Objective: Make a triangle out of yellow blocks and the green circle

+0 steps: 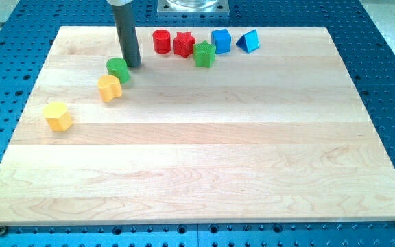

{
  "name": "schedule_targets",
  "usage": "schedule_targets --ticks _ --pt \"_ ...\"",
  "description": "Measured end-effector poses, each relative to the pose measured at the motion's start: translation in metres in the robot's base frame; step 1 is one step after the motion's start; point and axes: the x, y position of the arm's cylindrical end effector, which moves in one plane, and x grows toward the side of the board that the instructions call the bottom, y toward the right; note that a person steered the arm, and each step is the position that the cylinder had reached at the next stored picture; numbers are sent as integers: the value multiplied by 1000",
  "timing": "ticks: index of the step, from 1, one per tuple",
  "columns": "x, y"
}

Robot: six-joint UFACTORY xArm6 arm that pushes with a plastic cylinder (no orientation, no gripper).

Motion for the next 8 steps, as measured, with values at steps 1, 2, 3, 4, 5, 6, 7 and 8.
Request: schedule_targets --ticks 1,2,3,4,5,6,7,8 --pt "73 -38" --pt "117 -52" --pt "144 -61" --pt "185 -63" --pt "188 -64" --pt "161 -62" --pt "179 -70" --pt "211 -67"
